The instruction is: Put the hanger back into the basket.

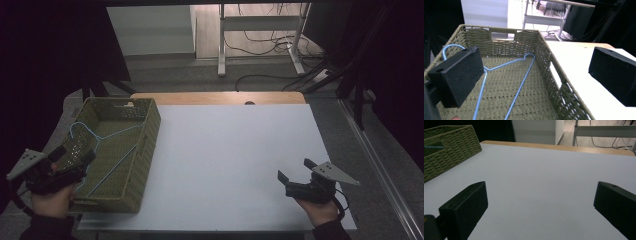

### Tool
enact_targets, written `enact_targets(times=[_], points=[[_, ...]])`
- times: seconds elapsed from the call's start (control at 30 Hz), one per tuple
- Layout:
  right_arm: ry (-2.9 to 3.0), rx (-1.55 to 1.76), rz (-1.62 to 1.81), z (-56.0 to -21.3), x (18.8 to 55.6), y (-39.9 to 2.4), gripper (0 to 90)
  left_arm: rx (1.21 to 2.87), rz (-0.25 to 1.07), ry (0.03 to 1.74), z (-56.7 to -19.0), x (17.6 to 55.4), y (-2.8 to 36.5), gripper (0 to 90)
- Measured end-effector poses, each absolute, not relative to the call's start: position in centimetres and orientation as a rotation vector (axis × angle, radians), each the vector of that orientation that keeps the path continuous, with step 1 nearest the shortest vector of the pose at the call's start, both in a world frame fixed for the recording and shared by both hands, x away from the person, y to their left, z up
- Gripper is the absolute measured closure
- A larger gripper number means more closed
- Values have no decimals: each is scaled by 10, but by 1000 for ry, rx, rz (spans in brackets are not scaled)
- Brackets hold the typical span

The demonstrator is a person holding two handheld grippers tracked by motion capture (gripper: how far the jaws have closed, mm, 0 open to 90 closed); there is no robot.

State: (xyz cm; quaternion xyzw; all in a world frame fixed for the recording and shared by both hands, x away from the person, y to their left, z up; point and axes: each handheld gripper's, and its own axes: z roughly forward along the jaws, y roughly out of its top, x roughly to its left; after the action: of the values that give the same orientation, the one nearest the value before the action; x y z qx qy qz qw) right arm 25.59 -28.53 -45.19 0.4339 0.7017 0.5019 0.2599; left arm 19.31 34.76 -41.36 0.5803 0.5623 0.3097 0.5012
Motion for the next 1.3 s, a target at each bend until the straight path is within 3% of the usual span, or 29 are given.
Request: enact_targets(times=[0.37,1.3], points=[[1934,1154,1375,-449,249,-285,0,1474,672,1247,-421,186,287,0],[1834,1315,1140,-463,244,-287,0,1572,634,1231,-446,185,230,0]])
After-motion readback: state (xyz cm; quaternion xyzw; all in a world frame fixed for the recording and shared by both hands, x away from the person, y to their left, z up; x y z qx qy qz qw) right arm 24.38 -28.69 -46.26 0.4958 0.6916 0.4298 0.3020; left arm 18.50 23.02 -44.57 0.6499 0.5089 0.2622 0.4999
